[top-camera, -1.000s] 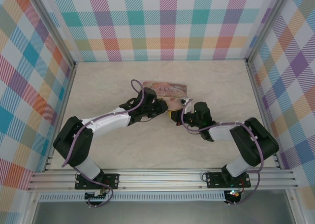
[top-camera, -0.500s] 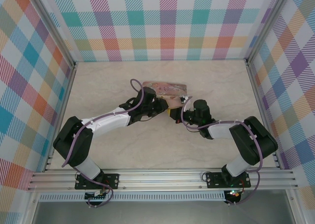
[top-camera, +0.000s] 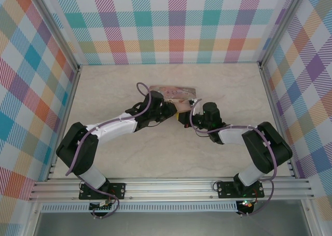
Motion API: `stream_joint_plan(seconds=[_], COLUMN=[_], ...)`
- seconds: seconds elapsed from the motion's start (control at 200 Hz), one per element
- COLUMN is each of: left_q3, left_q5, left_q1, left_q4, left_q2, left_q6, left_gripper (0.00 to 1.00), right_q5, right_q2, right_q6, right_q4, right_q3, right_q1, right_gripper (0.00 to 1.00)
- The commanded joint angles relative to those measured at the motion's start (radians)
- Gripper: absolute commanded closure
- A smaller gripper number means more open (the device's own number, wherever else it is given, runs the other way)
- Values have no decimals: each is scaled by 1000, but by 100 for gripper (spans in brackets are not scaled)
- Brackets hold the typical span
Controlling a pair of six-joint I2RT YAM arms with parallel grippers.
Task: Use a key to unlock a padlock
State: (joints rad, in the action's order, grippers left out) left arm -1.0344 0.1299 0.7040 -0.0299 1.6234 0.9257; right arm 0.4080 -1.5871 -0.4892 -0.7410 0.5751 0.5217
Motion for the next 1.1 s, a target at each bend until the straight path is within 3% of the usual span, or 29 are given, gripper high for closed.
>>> stream_joint_plan(seconds=[0.0, 0.455, 0.8, 1.095], left_q3=[18, 8, 31, 90], left_q5=[50, 69, 20, -64], left_q1=[15, 11, 7, -15], left_q4=[-9, -72, -49, 29], left_q2=[34, 141, 99, -72], left_q6=[-27, -19, -34, -21], left_gripper=[71, 68, 41, 22], right_q5=[5, -9, -15, 18], right_q2=[-24, -162, -167, -172], right_q6=[14, -55, -108, -186], right_q4=[-95, -225, -190, -178], right_q3=[-8, -78, -73, -80], right_q1=[8, 6, 8, 16], right_gripper=[93, 94, 94, 94])
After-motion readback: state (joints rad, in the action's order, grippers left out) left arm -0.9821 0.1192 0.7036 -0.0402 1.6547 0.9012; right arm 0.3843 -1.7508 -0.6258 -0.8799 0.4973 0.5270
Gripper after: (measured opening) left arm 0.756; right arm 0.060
